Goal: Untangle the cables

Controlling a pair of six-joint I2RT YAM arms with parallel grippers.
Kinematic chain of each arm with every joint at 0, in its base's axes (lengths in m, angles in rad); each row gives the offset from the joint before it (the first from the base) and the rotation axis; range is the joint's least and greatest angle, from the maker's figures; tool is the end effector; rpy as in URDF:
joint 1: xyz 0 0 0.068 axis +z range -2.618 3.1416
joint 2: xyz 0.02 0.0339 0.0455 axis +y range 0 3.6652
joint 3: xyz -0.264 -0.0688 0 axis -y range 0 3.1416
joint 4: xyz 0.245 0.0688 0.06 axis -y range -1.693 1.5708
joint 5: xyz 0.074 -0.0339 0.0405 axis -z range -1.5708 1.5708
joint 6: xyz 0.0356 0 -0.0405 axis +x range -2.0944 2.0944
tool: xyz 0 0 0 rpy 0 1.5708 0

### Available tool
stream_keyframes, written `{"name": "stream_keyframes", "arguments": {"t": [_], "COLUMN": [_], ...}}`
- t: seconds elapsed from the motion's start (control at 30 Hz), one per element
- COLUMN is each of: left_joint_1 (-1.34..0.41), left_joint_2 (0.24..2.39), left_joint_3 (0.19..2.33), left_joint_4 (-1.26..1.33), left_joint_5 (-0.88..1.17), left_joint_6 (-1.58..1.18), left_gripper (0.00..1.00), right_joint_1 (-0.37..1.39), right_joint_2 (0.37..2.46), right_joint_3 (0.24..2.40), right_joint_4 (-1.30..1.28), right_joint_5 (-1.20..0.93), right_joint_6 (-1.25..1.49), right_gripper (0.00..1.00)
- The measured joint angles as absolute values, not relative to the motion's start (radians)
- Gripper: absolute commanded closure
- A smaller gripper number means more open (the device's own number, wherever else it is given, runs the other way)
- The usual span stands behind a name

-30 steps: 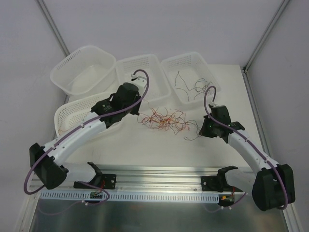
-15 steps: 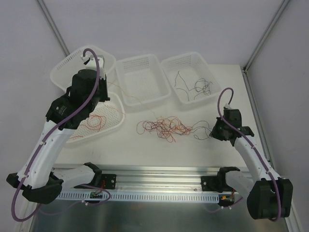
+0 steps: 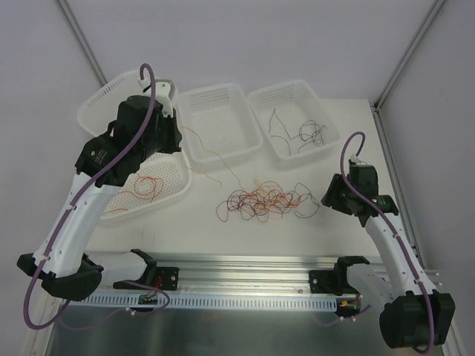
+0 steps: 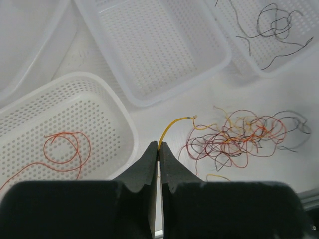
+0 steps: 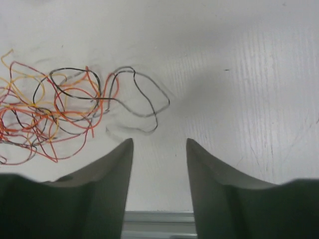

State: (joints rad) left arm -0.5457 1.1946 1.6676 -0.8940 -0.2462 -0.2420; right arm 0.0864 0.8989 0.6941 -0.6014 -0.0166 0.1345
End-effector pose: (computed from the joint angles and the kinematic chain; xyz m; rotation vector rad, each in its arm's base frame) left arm 0.1864 -0.1030 0.4797 0.1427 1.9829 -0.2663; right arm 0.1829 0.0164 0.2499 0.0493 2.3800 0.1251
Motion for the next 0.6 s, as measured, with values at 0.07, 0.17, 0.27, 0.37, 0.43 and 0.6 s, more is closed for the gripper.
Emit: {"name": "stream_keyframes", "arguments": {"t": [0.07, 0.17, 0.27, 0.37, 0.43, 0.6], "left_joint_1": [-0.546, -0.546, -0.546, -0.546, -0.546, -0.546], "left_joint_2": [1.207, 1.209, 1.209, 1.210, 1.210, 1.209], "left_joint_3": [1.717, 1.752, 1.750, 1.727, 1.713, 1.691], "left_joint_4": [-0.894, -0.891, -0.888, -0.888, -0.889, -0.888], "left_joint_5": [-0.204, -0.146, -0.104, -0.083, -0.077, -0.074], "left_joint_6": [-0.248, -0.255, -0.268, -0.278, -0.279, -0.281], "left_gripper": [1.00, 1.00, 1.00, 1.00, 1.00, 1.00], "right_joint_1": [0.125, 0.219, 0.328, 0.437, 0.506, 0.667], "right_joint_2": [0.893, 0.873, 0.859, 0.878, 0.918, 1.130], "right_joint_3": [0.704, 0.739, 0.801, 0.857, 0.883, 0.922], "right_joint_4": [-0.609, -0.626, -0.619, -0.574, -0.534, -0.416], "right_joint_5": [-0.027, -0.038, -0.047, -0.067, -0.068, -0.051], "right_joint_6": [0.116, 0.104, 0.104, 0.120, 0.141, 0.211], "right_gripper": [0.37, 0.26, 0.25, 0.25, 0.25, 0.25]}}
